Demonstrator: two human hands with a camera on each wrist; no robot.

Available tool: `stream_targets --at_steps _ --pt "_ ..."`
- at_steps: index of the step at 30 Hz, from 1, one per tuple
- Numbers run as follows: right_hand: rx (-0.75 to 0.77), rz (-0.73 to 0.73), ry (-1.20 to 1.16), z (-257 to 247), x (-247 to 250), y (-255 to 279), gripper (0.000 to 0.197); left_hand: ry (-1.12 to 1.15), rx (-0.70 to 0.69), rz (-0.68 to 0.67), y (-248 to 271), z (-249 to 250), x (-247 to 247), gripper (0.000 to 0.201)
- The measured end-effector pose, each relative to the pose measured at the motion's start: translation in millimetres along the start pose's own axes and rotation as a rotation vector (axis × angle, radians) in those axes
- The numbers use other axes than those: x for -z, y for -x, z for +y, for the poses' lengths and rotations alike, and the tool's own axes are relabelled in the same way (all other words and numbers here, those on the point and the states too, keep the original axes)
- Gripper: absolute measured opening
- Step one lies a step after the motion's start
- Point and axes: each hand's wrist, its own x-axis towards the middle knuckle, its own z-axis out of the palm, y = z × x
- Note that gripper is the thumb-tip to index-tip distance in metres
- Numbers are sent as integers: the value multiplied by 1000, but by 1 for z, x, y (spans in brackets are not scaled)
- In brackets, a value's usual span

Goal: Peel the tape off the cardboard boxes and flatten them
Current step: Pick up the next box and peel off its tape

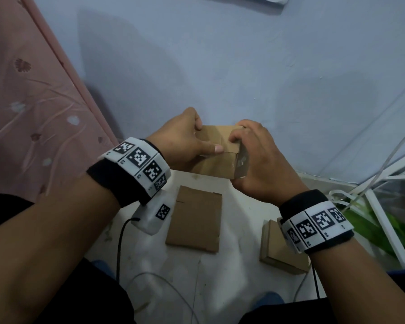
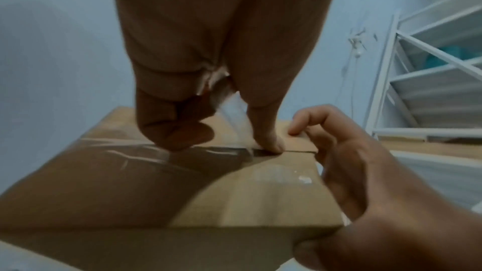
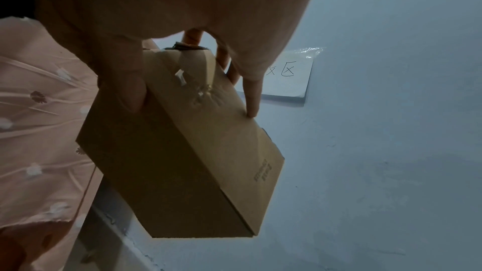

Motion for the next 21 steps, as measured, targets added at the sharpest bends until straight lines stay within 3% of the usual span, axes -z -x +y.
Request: stream_targets --at_steps 4,8,12,21 --pt "19 -2 14 1 3 1 62 -59 183 10 -4 -9 4 115" --pt "49 28 19 2 14 -2 61 39 230 -148 -5 -14 15 123" --pt "69 30 17 2 12 -2 61 -55 227 -103 -6 -14 16 106" --pt "-70 -4 -50 13 7 3 69 -19 245 67 -9 -20 18 87"
